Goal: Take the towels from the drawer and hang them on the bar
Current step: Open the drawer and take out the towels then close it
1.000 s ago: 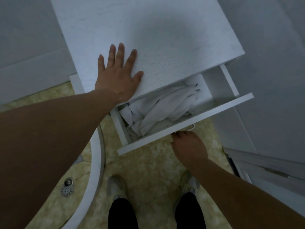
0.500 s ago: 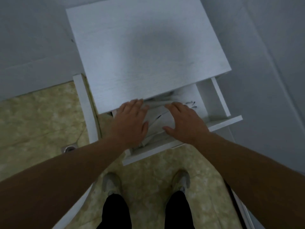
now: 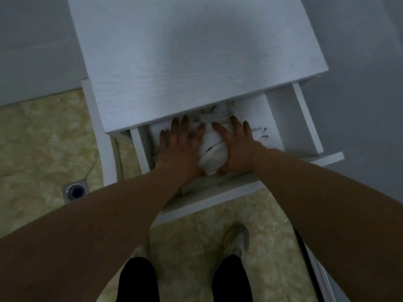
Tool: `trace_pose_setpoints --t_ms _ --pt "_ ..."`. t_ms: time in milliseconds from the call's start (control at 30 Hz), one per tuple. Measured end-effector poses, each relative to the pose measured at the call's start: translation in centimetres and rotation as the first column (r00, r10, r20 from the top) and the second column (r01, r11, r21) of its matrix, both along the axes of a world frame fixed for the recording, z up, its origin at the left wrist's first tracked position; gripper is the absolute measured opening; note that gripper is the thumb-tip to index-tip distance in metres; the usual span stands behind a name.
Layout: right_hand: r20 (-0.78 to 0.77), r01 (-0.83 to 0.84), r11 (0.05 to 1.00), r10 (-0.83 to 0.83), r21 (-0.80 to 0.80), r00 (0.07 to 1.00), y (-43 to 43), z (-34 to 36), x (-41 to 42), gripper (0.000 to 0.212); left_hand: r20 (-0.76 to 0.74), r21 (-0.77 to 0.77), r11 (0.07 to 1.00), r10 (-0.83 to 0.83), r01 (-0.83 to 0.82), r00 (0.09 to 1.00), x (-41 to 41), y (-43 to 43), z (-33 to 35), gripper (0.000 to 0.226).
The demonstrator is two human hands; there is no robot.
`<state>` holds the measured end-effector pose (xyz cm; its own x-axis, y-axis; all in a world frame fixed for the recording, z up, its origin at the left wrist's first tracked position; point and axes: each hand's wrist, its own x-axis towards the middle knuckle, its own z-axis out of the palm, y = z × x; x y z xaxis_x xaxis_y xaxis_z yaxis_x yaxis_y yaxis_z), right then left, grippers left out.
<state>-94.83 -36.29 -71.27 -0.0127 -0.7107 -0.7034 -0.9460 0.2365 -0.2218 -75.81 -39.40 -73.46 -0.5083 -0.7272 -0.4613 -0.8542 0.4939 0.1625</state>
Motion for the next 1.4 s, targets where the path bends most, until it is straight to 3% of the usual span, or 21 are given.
trace_pose_setpoints --t_ms 200,367,533,767,1067,1233,1400 --pt "0.013 -0.008 0.991 0.009 -0.136 1.000 -0.5 -2.8 0.3 0.123 -0.054 0.189 0.973 0.141 -0.129 0.988 0.1 -0.9 -3.0 0.135" --pt "0.096 0.070 0.959 -0.045 -0.274 0.994 -1.1 -4.4 -0.2 0.086 -0.298 0.132 0.980 0.182 -0.149 0.937 -1.0 -0.5 -4.1 0.086" --pt "0.212 0.174 0.912 -0.100 -0.371 0.972 0.3 -2.9 0.2 0.049 -0.311 0.121 0.983 0.170 -0.138 0.935 -2.1 -0.2 -1.5 0.060" --pt "0.262 0.170 0.892 -0.061 -0.419 0.963 1.2 7.0 -0.6 0.059 -0.369 0.062 0.996 0.086 -0.068 0.925 -1.8 0.0 7.5 0.064" --pt "0.187 0.098 0.786 0.022 -0.610 0.982 -7.1 20.4 -2.2 0.057 -0.462 -0.126 0.978 0.091 -0.167 0.882 -2.9 -8.2 20.2 0.056" --pt "0.142 0.088 0.733 0.012 -0.674 0.990 -12.2 21.1 -2.3 0.055 -0.473 -0.222 0.960 0.049 -0.172 0.880 -2.9 -13.2 21.0 0.060" --pt "0.113 0.090 0.751 -0.020 -0.654 0.993 -13.8 16.9 -2.5 0.058 -0.440 -0.262 0.960 -0.027 -0.099 0.898 -2.6 -16.2 18.2 0.065"
